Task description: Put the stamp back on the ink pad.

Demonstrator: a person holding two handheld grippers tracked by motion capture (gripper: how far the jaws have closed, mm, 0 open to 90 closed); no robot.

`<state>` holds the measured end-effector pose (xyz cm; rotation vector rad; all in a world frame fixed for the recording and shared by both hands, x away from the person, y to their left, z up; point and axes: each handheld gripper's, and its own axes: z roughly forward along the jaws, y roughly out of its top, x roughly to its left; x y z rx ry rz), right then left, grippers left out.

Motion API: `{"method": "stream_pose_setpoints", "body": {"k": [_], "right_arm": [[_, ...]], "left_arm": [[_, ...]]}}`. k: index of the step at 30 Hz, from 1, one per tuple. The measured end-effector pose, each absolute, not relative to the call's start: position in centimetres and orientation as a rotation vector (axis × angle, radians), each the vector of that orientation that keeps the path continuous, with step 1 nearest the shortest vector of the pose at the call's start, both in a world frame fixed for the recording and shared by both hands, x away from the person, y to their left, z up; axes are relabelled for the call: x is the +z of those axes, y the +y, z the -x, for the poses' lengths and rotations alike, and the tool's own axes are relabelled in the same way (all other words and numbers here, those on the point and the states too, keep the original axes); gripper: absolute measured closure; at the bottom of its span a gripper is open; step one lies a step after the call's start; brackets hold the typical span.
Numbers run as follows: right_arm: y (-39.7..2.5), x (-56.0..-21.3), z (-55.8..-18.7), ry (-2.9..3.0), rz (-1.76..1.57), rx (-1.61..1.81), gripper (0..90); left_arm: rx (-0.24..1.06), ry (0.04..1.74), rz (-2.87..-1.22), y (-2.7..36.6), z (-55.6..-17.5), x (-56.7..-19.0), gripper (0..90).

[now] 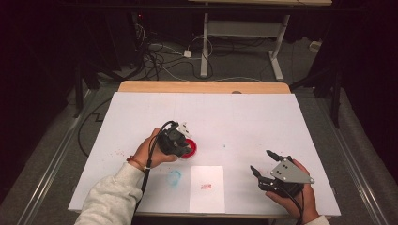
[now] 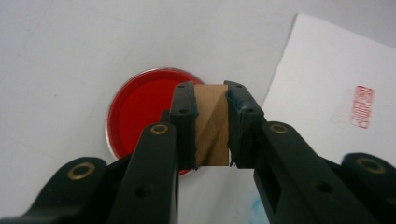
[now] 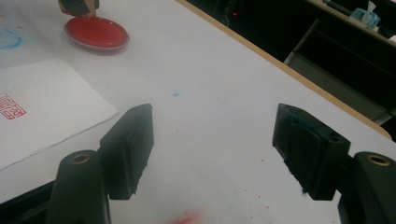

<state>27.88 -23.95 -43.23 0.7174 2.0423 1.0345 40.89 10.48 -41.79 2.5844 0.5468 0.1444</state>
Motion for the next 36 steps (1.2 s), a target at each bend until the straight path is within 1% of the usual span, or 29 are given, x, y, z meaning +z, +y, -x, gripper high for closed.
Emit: {"method": "stream_pose_setpoints", "body": {"k": [4, 11, 13, 14, 16, 26, 29, 31, 33, 36], "right_arm": [[-24.0, -43.3, -27.9, 2.05, -0.723, 1.033, 29.9], [-24.0, -43.4, -27.9, 2.054, -0.723, 1.031, 30.0], [-24.0, -43.4, -27.9, 2.057, -0.725, 1.03, 30.0], [-24.0, -43.4, -27.9, 2.058, -0.725, 1.03, 30.0], [-23.9, -43.4, -27.9, 2.056, -0.726, 1.032, 30.0], [-23.9, -43.4, -27.9, 2.062, -0.722, 1.026, 30.3], [-23.9, -43.4, -27.9, 2.06, -0.721, 1.028, 30.2], [-23.9, -43.4, -27.9, 2.06, -0.721, 1.028, 30.1], [-23.9, -43.4, -27.9, 2.062, -0.723, 1.028, 30.1], [-23.9, -43.4, -27.9, 2.061, -0.724, 1.027, 30.1]], "left_arm": [[0.128, 0.575, -2.599, 10.6, -41.7, -42.2, 73.5], [0.146, 0.604, -2.62, 10.3, -42.8, -42.9, 73.4], [0.19, 0.615, -2.66, 9.9, -43.0, -43.2, 73.4], [0.192, 0.615, -2.674, 9.8, -43.0, -43.3, 73.4], [0.166, 0.616, -2.661, 9.7, -43.3, -43.5, 73.4], [0.148, 0.64, -2.661, 9.7, -43.8, -44.0, 71.5], [0.163, 0.662, -2.647, 9.9, -43.8, -43.9, 66.3], [0.149, 0.673, -2.621, 10.1, -43.7, -43.8, 63.3], [0.166, 0.681, -2.599, 10.2, -43.6, -43.6, 55.4], [0.203, 0.697, -2.561, 10.5, -43.3, -43.1, 46.0]]}}
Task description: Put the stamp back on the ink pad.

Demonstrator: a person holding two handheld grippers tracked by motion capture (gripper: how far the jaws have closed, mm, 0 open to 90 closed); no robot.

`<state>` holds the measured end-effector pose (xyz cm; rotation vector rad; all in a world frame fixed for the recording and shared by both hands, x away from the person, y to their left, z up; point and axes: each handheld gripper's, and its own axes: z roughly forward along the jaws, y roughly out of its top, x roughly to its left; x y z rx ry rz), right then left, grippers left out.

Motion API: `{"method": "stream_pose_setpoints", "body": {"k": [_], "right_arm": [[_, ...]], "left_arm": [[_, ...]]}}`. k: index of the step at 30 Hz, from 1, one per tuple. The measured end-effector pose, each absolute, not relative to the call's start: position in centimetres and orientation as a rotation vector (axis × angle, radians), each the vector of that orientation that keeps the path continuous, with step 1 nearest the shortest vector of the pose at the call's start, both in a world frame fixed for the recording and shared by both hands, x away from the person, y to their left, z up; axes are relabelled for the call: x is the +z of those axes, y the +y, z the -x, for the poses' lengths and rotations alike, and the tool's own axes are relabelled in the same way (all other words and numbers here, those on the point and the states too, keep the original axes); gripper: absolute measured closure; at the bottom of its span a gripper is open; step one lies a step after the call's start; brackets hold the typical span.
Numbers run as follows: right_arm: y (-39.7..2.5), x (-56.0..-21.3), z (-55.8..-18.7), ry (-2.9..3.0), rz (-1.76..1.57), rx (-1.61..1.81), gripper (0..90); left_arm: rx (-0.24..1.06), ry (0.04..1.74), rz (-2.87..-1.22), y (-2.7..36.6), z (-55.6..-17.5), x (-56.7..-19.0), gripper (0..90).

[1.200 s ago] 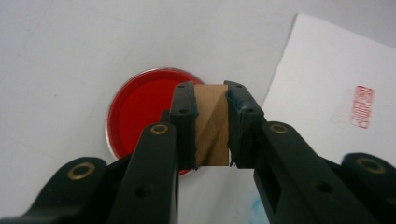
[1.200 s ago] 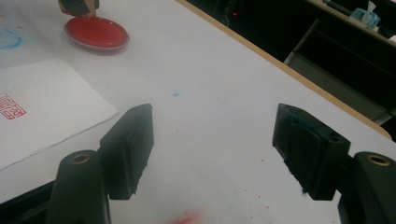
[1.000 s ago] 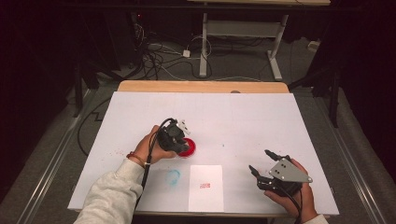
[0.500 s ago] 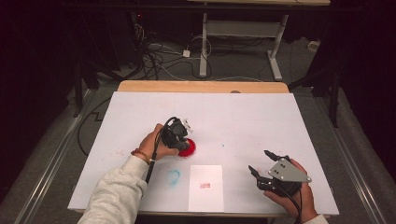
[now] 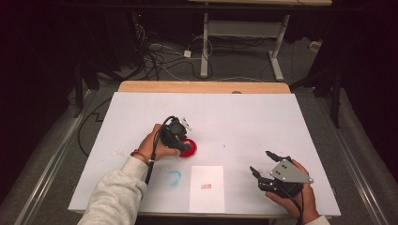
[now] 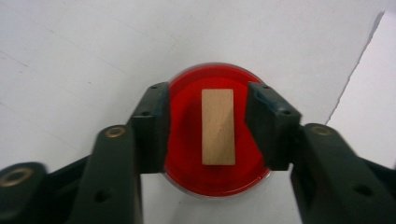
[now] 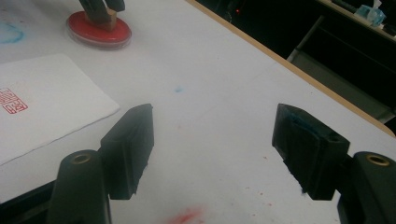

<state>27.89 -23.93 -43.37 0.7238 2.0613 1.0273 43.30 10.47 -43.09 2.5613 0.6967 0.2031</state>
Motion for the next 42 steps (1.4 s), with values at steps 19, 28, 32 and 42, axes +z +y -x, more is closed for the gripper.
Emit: {"method": "stream_pose_setpoints", "body": {"k": [19, 28, 32, 42], "right_arm": [[-23.8, -43.4, -27.8, 2.067, -0.72, 1.026, 30.1], [-23.8, -43.5, -27.9, 2.078, -0.714, 1.038, 29.7], [-23.8, -43.4, -27.8, 2.08, -0.715, 1.047, 29.3], [-23.8, -43.3, -27.7, 2.079, -0.704, 1.061, 28.7]], "left_arm": [[0.399, 0.661, -2.304, 11.0, -40.7, -40.9, 18.6], [0.54, 0.598, -2.213, 10.8, -39.3, -40.9, 18.5], [0.589, 0.581, -2.155, 11.2, -38.8, -40.8, 17.6], [0.699, 0.509, -2.135, 11.8, -37.0, -40.3, 16.6]]}}
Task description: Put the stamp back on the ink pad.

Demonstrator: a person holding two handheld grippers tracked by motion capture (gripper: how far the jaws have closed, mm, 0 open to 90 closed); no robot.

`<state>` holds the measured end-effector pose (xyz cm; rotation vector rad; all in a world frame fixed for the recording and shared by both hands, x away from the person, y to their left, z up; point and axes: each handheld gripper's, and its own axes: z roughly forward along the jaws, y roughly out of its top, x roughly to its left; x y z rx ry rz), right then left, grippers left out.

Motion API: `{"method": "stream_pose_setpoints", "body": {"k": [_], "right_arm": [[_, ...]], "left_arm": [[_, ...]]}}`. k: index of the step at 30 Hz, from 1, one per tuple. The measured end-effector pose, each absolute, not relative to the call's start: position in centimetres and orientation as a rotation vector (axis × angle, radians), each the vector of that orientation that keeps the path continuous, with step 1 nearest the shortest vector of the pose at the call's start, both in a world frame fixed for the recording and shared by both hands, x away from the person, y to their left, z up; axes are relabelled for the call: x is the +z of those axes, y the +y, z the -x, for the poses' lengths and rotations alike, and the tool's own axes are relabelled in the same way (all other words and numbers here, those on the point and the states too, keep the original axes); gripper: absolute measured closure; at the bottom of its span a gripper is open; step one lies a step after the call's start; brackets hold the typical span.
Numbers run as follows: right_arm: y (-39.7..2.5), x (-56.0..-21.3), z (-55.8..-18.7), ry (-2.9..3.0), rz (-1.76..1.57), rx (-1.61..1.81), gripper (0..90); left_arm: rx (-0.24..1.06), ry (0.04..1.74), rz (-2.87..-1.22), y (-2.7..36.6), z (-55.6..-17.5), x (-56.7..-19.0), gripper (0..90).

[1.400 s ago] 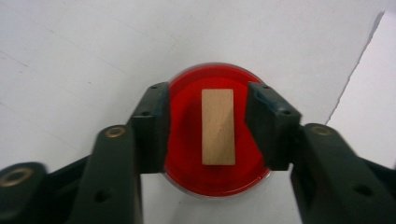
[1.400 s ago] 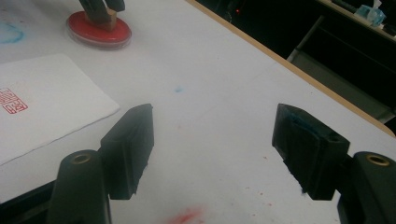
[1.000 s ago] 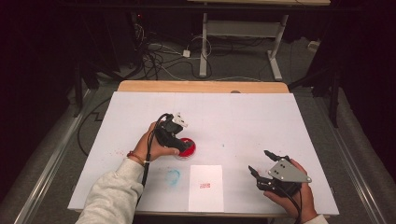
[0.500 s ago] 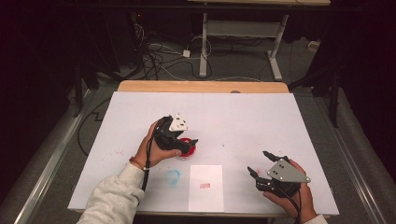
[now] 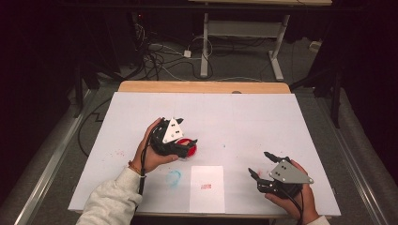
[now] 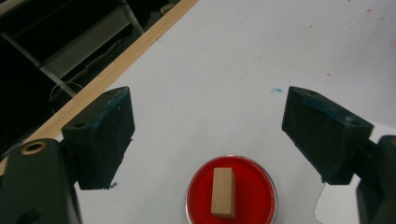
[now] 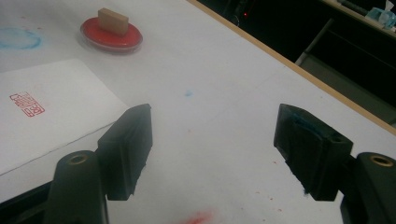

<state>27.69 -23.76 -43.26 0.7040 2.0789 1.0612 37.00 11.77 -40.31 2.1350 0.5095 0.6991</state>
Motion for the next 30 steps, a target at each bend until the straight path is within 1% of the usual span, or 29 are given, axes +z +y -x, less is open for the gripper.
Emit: {"method": "stream_pose_setpoints", "body": {"k": [7, 17, 30], "right_arm": [[-24.0, -43.1, -27.5, 2.065, -0.708, 1.066, 28.6], [-24.2, -43.0, -27.1, 2.052, -0.712, 1.066, 28.6], [-25.0, -43.1, -26.7, 2.027, -0.732, 1.052, 28.1]], "left_arm": [[0.738, 0.476, -2.088, 12.5, -35.5, -39.8, 16.6], [0.796, 0.432, -2.085, 12.9, -34.0, -40.0, 16.6], [0.859, 0.472, -2.051, 15.5, -32.2, -41.3, 16.6]]}}
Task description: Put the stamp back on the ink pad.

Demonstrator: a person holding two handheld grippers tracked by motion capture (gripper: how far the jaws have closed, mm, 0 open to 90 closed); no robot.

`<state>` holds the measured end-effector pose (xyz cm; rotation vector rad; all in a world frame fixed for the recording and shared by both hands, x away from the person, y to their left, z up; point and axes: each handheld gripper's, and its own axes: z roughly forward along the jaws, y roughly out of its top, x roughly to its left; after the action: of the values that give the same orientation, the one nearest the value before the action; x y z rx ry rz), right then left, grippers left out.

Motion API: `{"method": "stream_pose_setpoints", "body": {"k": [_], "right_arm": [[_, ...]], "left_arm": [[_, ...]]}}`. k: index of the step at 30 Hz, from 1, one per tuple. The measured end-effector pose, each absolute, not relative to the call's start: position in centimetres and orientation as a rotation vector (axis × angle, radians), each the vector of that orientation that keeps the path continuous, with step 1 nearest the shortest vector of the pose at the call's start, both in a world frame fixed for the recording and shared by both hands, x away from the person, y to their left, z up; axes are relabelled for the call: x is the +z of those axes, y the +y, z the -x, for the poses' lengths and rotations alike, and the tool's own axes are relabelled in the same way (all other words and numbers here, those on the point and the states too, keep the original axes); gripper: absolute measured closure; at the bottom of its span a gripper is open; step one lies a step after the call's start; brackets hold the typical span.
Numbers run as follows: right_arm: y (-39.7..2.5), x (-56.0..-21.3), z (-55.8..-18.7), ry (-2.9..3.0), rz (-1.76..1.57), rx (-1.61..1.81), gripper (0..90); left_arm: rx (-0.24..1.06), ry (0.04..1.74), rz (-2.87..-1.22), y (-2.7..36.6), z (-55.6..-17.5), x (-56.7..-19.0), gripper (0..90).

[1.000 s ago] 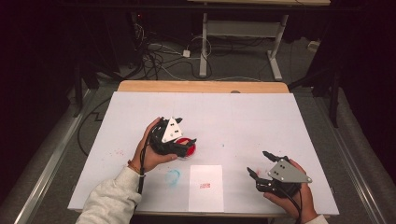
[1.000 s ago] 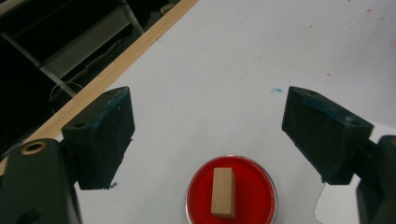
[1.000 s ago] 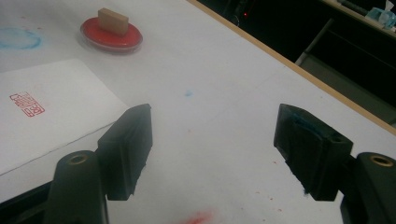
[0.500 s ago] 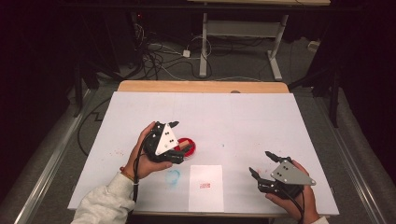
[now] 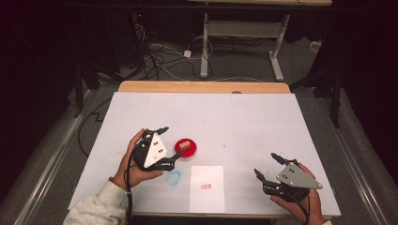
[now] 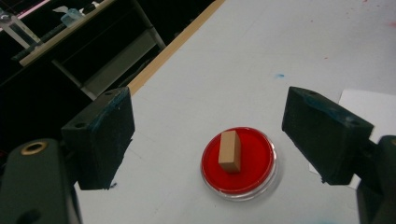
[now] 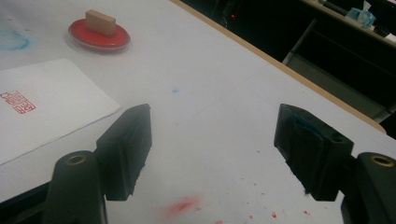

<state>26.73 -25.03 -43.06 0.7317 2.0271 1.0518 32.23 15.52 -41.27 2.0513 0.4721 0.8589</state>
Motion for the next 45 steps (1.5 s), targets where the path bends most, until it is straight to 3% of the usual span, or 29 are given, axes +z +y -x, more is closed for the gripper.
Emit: {"method": "stream_pose_setpoints", "body": {"k": [14, 26, 45], "right_arm": [[-25.5, -43.3, -26.8, 2.002, -0.769, 1.041, 25.8], [-25.7, -43.5, -26.8, 1.971, -0.811, 1.023, 17.7], [-25.2, -43.4, -26.7, 1.953, -0.802, 1.013, 16.6]], "left_arm": [[0.887, 0.567, -2.02, 19.2, -30.3, -43.9, 16.6], [0.794, 0.717, -2.071, 22.7, -28.4, -46.7, 15.3], [0.787, 0.748, -2.042, 23.2, -28.1, -46.7, 15.3]]}}
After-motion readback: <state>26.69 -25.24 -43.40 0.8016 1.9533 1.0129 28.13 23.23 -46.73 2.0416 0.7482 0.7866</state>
